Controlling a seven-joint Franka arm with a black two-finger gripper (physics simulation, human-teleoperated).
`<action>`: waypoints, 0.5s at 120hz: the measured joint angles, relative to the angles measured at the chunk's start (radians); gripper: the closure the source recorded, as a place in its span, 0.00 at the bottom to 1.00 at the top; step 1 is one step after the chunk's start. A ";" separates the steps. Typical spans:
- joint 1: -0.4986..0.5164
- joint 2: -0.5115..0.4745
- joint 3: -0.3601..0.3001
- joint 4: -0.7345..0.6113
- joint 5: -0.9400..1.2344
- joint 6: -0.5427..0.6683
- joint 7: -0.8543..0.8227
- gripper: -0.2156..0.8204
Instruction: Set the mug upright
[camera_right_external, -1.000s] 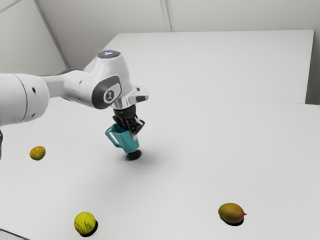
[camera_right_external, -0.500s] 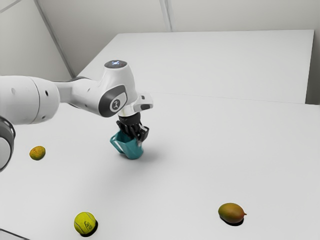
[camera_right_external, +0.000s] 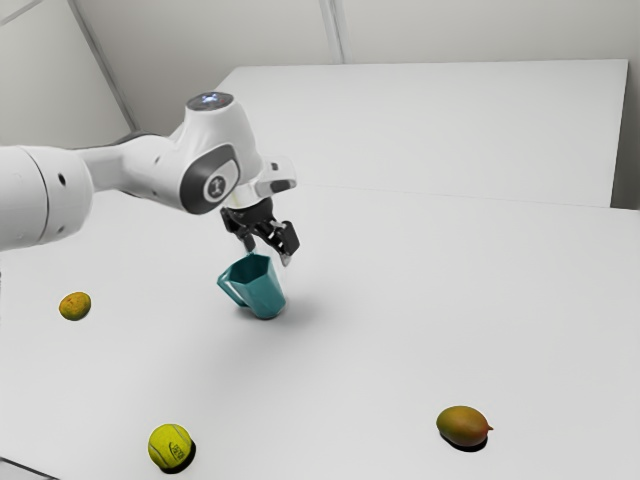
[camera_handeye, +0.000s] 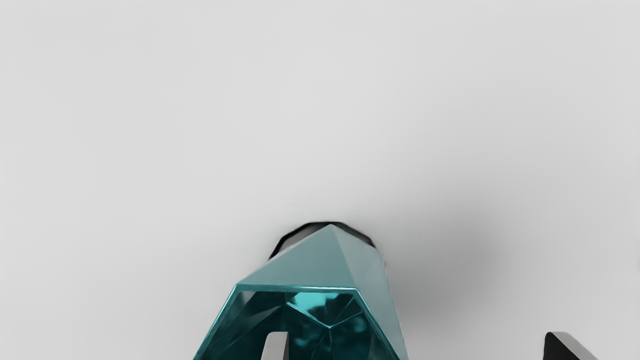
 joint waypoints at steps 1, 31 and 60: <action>0.000 -0.003 0.000 0.002 0.000 0.000 0.000 0.26; -0.007 -0.063 -0.001 0.107 0.005 -0.051 0.002 0.22; -0.018 -0.067 -0.002 0.250 0.011 -0.191 0.005 0.21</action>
